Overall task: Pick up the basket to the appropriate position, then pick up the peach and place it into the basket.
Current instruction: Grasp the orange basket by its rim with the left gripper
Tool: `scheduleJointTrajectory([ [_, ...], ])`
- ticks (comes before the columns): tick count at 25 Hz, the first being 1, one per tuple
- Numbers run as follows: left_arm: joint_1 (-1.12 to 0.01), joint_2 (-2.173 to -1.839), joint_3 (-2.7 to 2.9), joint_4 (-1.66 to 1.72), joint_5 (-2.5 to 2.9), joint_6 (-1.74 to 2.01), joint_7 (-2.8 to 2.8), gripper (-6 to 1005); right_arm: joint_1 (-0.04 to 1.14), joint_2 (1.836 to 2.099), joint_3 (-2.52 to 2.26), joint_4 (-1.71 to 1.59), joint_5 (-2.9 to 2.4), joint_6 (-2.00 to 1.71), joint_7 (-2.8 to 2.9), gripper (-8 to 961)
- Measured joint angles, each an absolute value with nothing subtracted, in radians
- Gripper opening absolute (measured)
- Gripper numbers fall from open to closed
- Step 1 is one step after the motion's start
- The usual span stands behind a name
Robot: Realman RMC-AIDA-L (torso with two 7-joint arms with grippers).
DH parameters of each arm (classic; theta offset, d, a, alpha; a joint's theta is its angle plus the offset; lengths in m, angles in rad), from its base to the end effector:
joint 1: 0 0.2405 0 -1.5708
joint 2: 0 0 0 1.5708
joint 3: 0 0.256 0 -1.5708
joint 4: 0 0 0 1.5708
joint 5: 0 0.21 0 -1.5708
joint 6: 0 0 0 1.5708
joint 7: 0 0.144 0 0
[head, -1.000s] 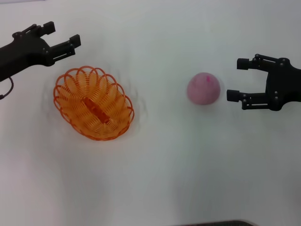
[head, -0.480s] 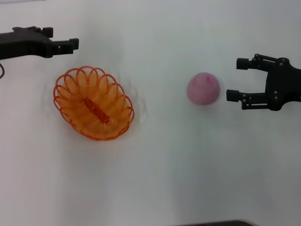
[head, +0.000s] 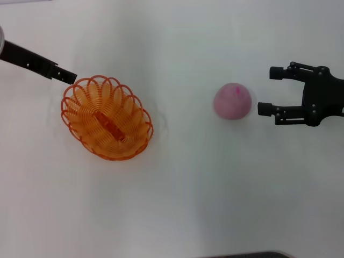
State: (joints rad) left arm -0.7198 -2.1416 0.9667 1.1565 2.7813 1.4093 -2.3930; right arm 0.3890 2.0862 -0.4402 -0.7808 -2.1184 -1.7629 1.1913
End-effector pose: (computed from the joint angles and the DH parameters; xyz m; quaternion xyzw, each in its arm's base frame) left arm -0.2130 0.3996 0.0274 -0.8827 -0.3753 0.1167 0.2575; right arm 0.3064 0.2787 0.0401 -0.9365 0.1711 0.2444 0.1841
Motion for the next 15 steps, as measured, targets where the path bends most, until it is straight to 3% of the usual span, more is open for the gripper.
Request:
scheduleJointTrajectory([
  [15,-0.757,-2.158,1.034,1.071,2.836,1.374,-2.391,838,0.395,2.086,-0.445,-0.776,-2.118,-1.762,1.190,943],
])
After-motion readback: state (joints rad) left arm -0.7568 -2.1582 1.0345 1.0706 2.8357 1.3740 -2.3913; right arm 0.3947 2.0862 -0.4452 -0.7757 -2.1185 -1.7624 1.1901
